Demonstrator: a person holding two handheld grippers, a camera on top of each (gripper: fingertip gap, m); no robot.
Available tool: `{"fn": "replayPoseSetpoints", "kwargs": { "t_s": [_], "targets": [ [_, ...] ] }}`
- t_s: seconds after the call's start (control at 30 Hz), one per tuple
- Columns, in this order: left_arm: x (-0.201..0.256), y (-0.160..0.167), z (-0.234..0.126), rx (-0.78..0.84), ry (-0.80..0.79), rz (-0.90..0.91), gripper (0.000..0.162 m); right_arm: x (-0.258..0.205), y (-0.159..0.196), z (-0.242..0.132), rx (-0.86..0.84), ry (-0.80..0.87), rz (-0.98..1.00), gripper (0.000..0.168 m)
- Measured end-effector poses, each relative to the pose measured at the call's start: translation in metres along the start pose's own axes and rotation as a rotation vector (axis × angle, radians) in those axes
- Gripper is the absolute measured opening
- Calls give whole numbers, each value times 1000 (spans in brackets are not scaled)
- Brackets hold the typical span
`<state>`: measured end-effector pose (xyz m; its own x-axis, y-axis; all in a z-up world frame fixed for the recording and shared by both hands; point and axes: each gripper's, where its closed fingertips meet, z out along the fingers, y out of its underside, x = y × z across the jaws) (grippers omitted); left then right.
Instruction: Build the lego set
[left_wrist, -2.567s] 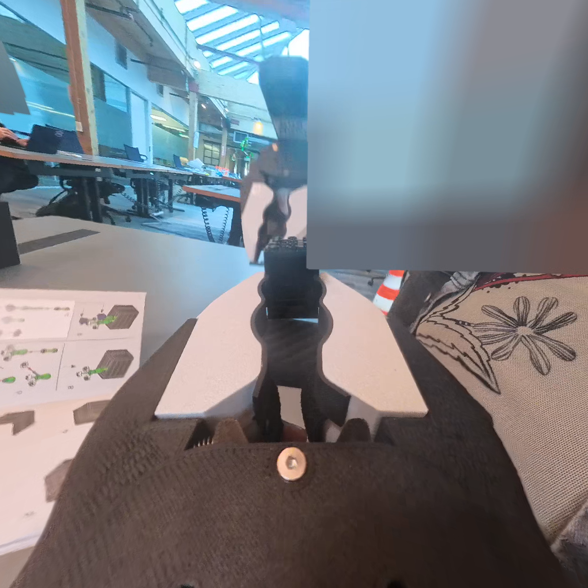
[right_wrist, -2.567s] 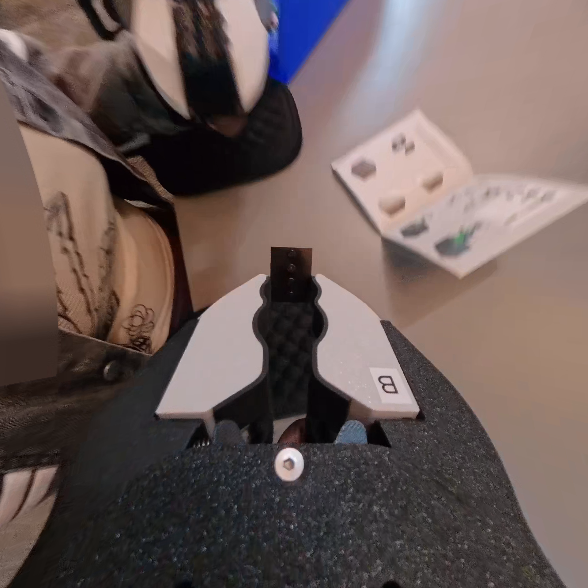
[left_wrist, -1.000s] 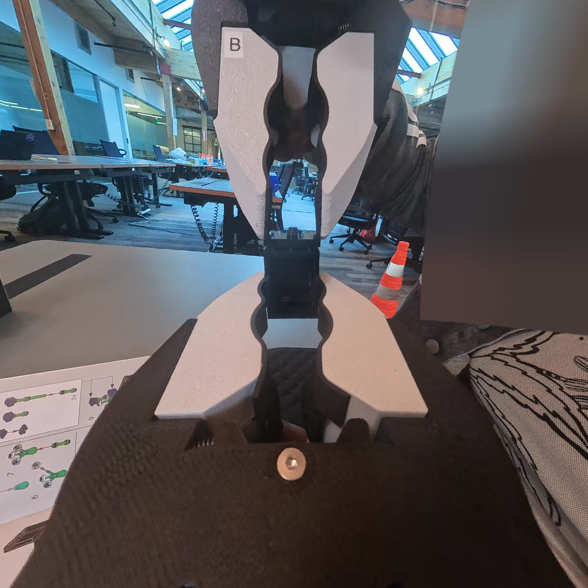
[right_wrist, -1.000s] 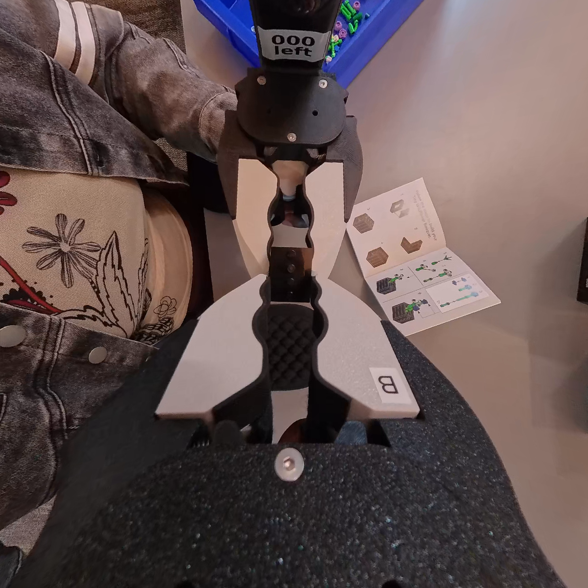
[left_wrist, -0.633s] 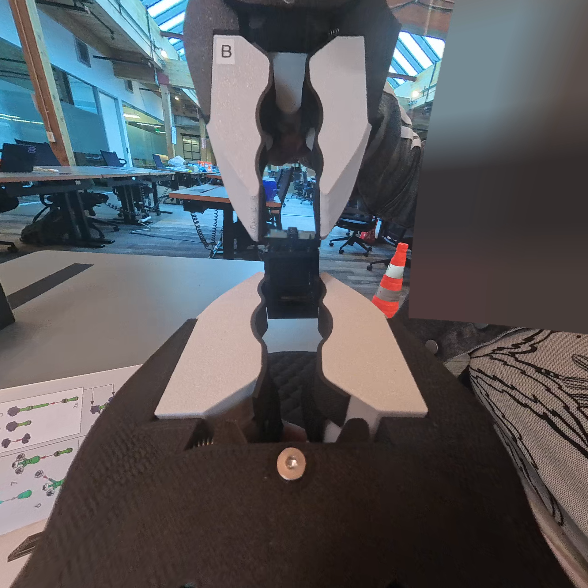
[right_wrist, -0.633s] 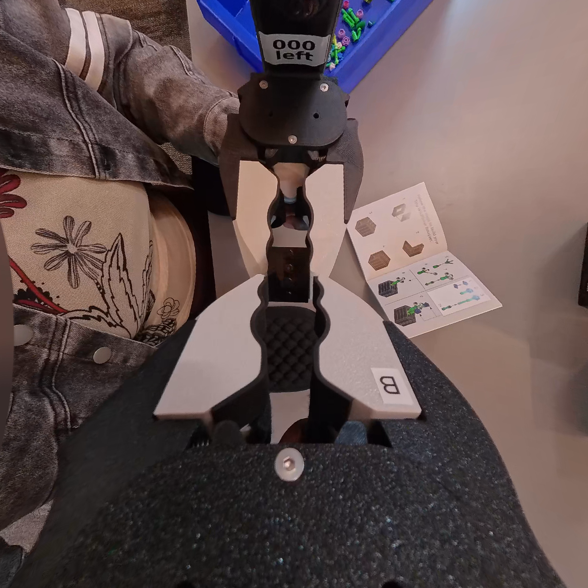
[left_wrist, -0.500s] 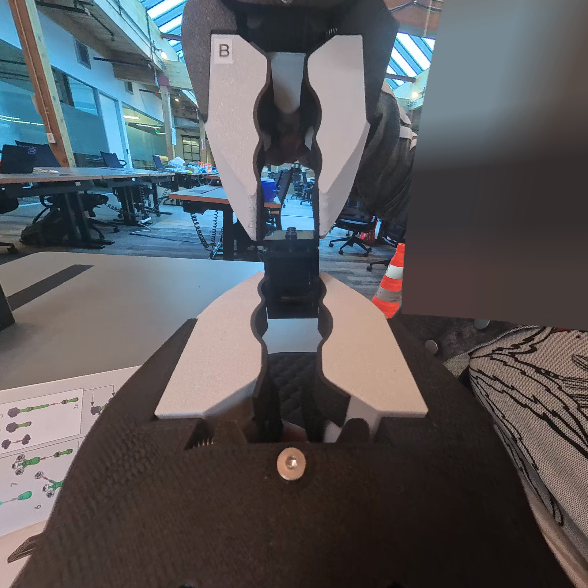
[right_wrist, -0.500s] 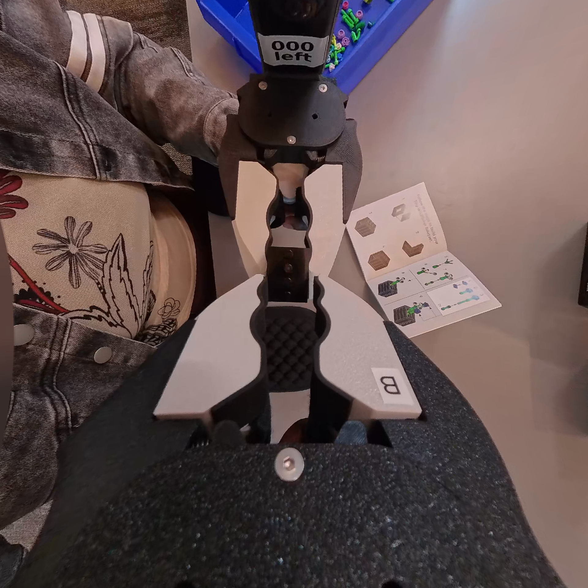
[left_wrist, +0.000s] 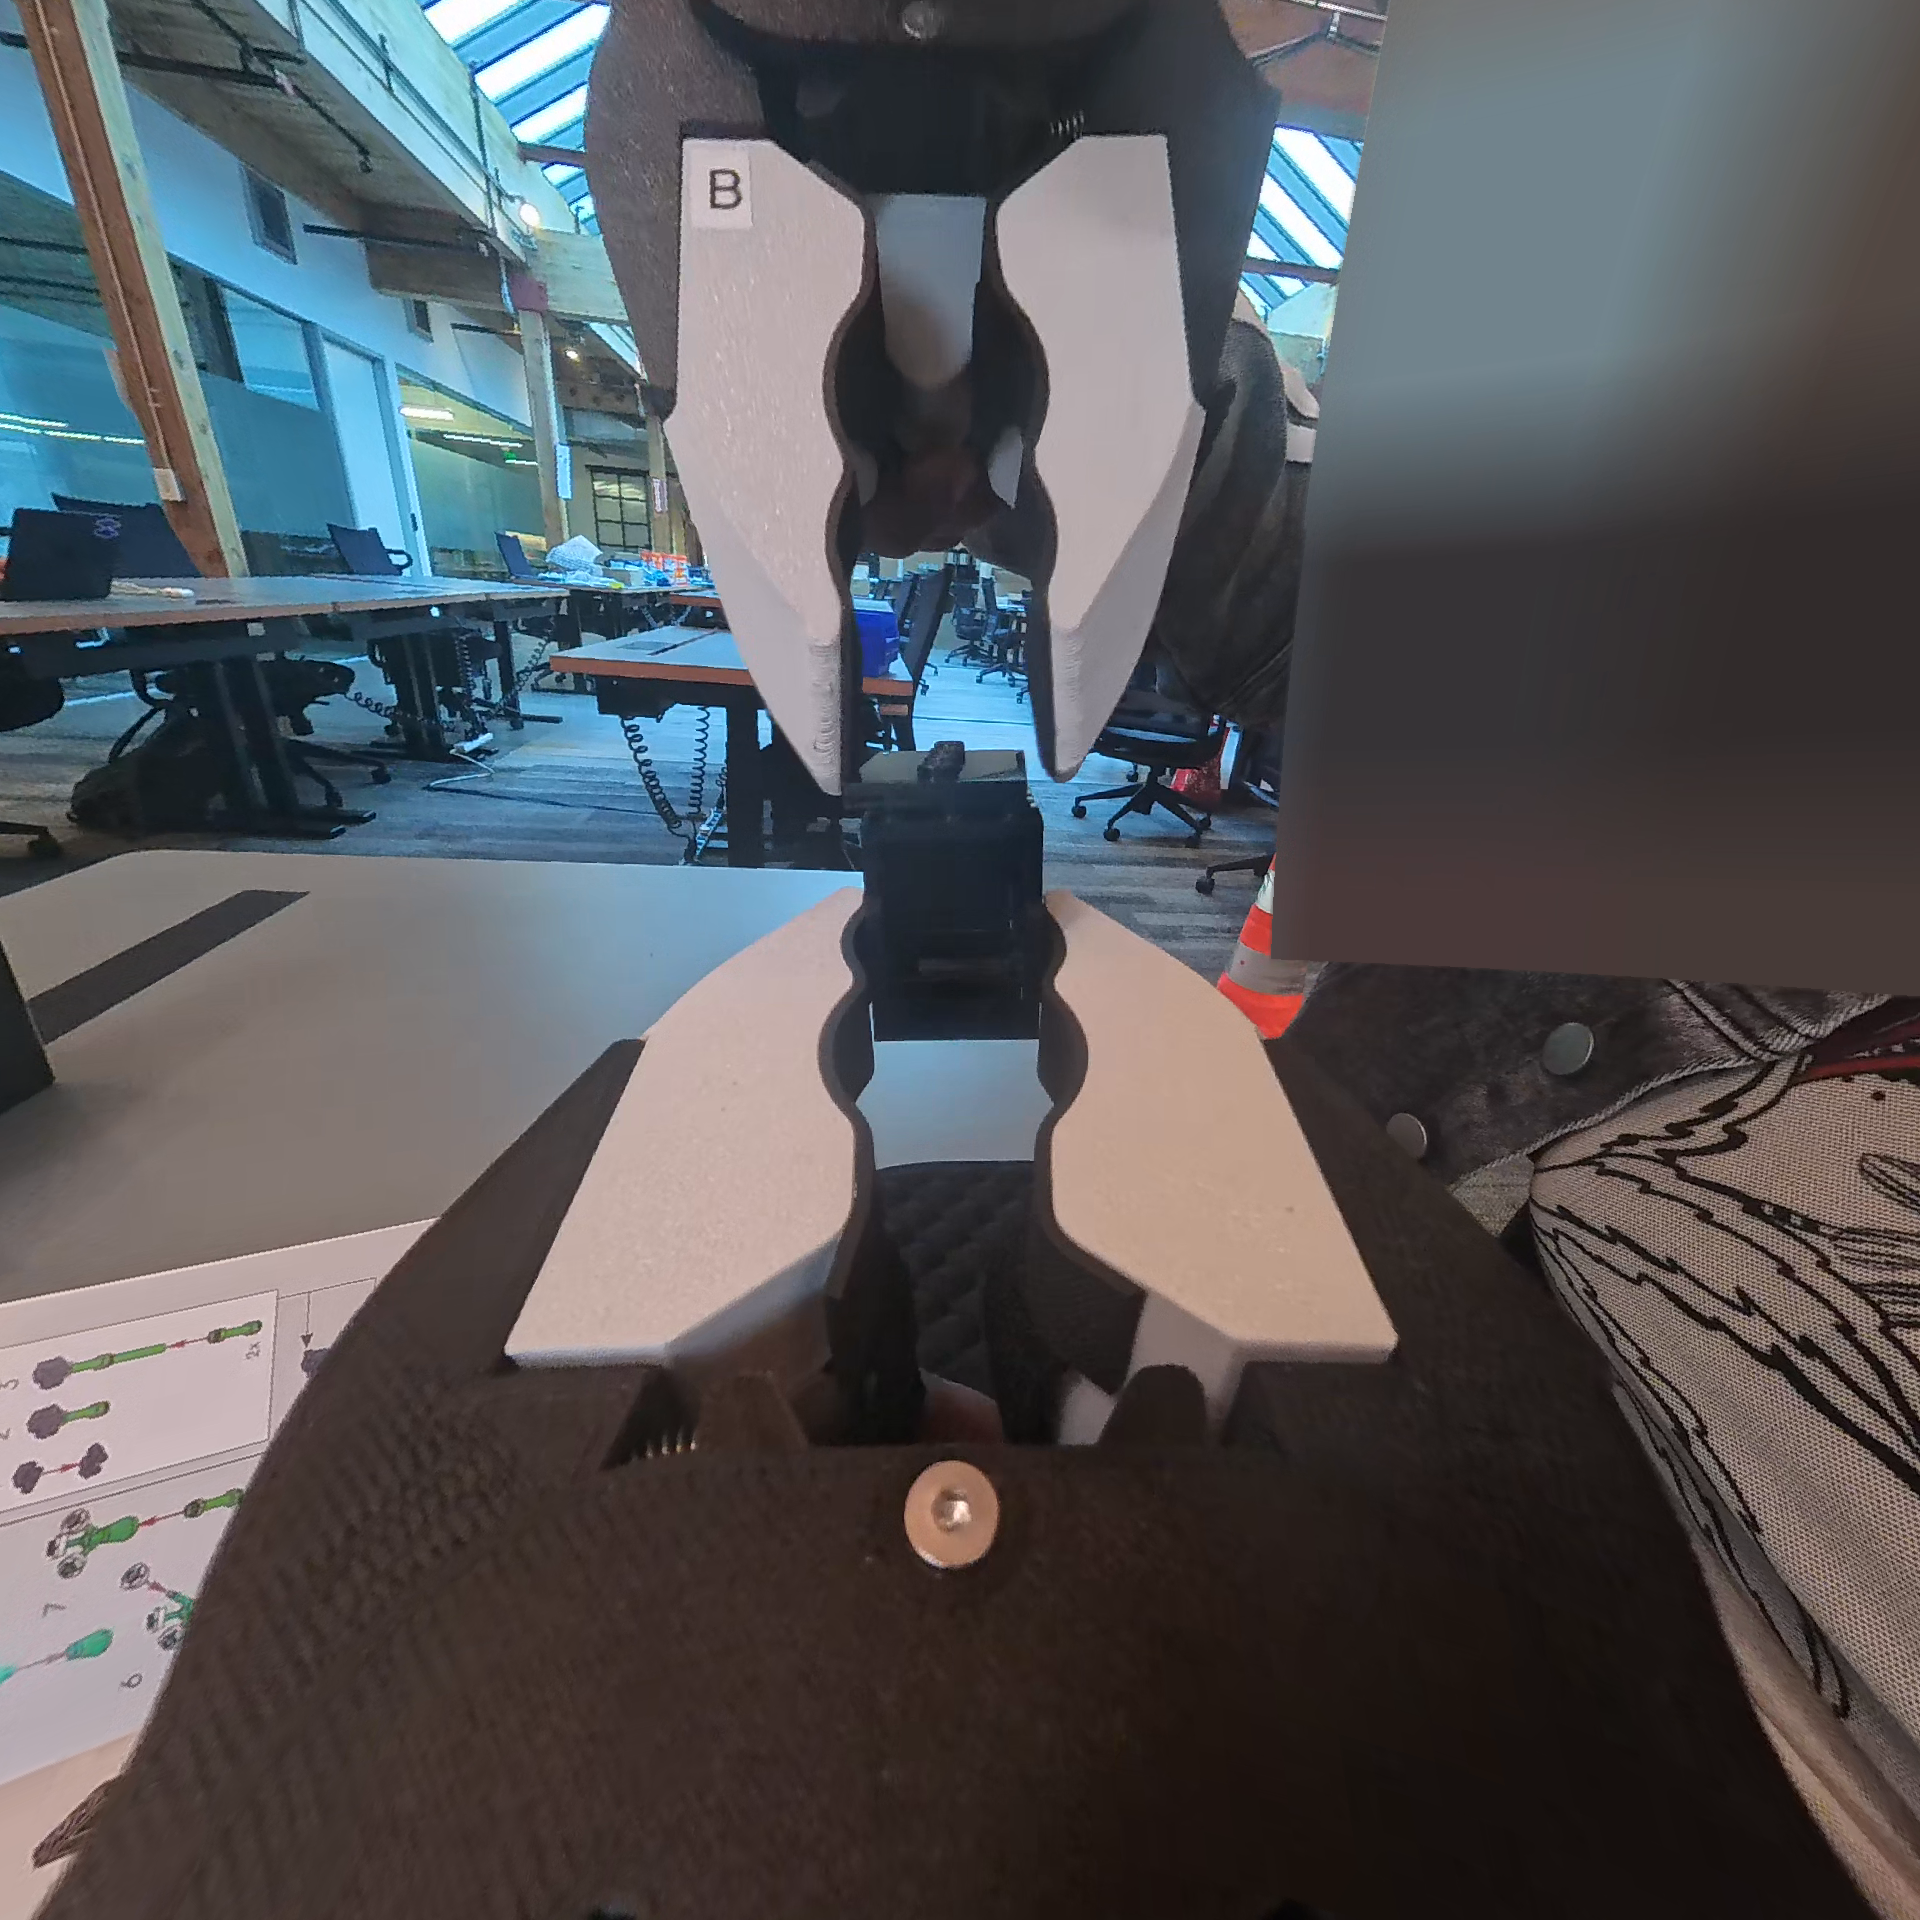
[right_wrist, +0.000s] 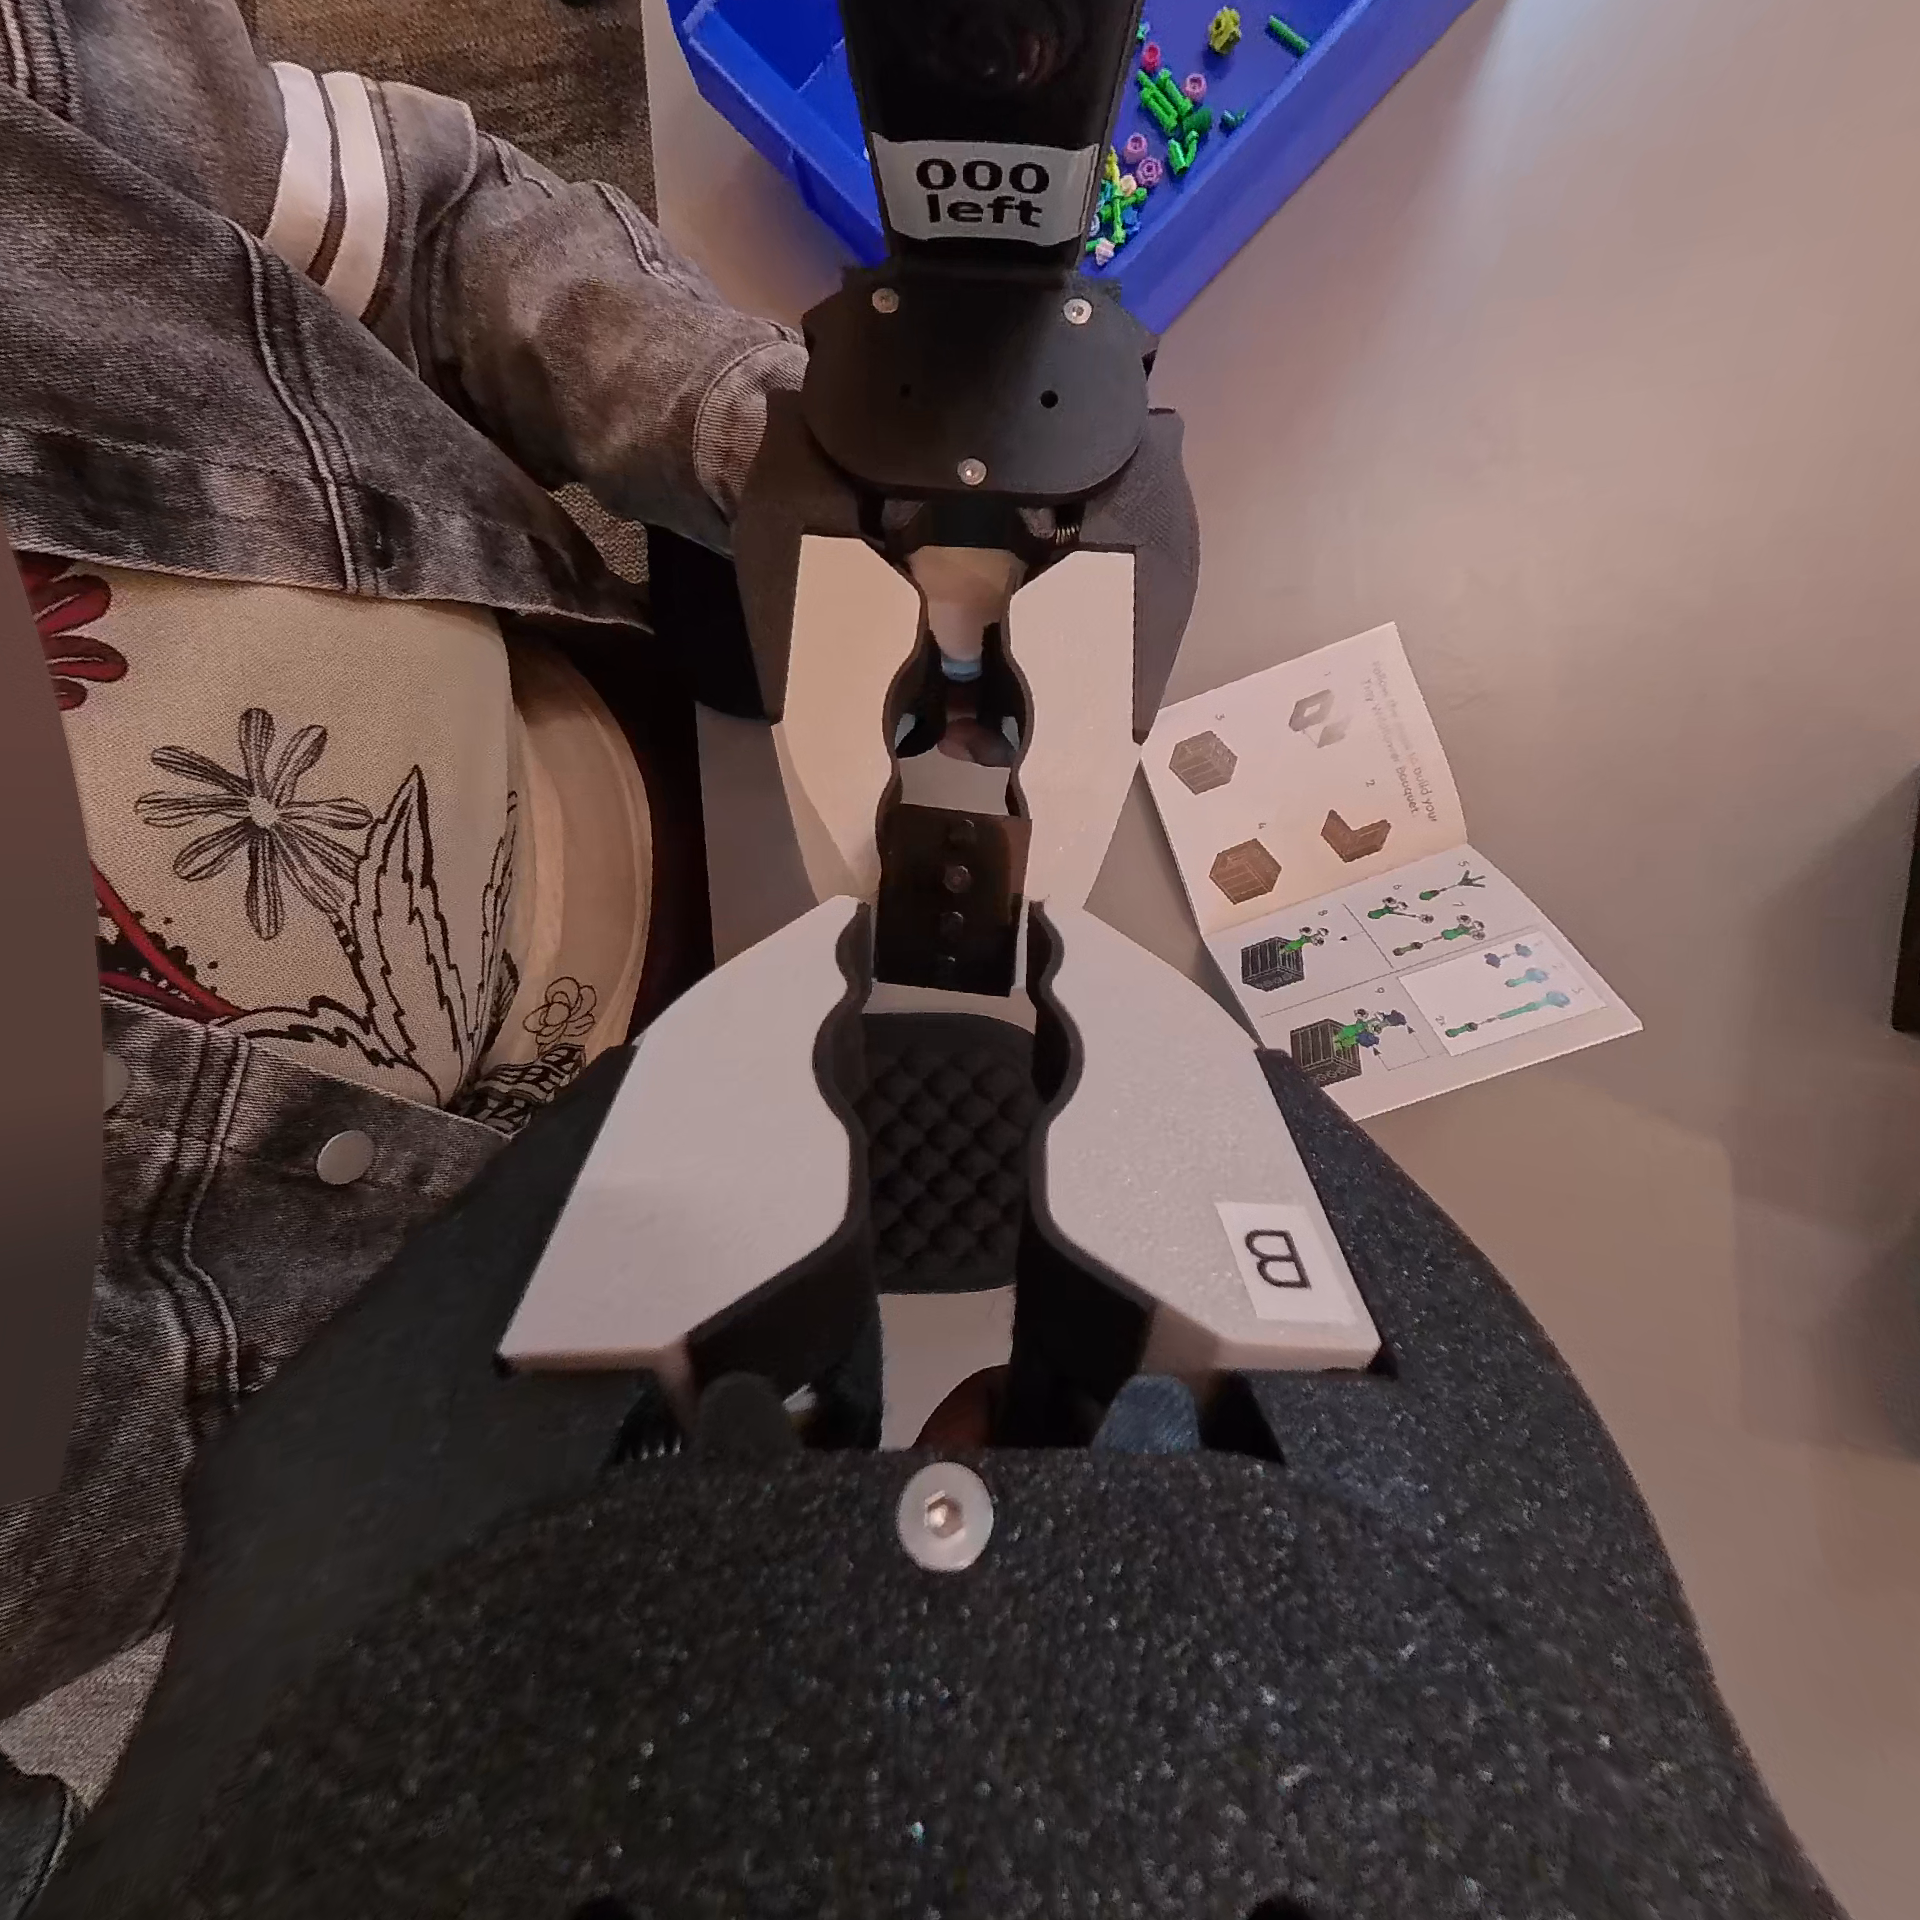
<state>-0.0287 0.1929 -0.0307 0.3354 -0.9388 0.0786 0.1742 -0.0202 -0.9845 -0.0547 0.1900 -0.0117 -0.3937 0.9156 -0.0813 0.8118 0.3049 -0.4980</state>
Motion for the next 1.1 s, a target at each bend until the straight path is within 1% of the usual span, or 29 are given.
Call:
{"fn": "replayPoseSetpoints", "kwargs": {
  "t_s": [0.23, 0.47, 0.53, 0.6, 0.67, 0.73, 0.77, 0.83, 0.87, 0.9, 0.97, 1.1],
  "targets": [
    [1, 0, 1, 1, 5, 1, 28, -2, 0, 0, -5, 3, -20, 25],
    [2, -1, 1, 3, 11, 3, 28, -4, -2, -1, 0, 1, -27, 27],
    [3, -2, 1, 7, 14, 0, 28, -6, -3, -3, 9, -2, -40, 35],
    [4, -4, 0, 18, 22, -7, 28, -11, -9, -7, 56, -2, -85, 47],
    [6, -7, 0, 25, 32, -15, 28, -22, -14, -14, 141, 0, -199, 70],
    [8, -12, -1, 35, 47, -24, 28, -28, -18, -21, 261, 82, -348, 90],
    [9, -15, -1, 39, 54, -29, 28, -29, -21, -25, 342, 159, -430, 93],
    [11, -20, -2, 53, 73, -48, 28, -31, -24, -34, 526, 336, -580, 94],
    [12, -23, -2, 60, 86, -57, 28, -31, -22, -37, 590, 440, -654, 94],
    [14, -26, -2, 65, 97, -64, 28, -31, -18, -38, 635, 544, -729, 90],
    [17, -30, -1, 67, 112, -70, 28, -28, -10, -31, 634, 702, -855, 89],
    [25, -33, 4, 47, 147, -76, 27, -27, -11, -17, 589, 834, -1024, 93]
  ]
}}
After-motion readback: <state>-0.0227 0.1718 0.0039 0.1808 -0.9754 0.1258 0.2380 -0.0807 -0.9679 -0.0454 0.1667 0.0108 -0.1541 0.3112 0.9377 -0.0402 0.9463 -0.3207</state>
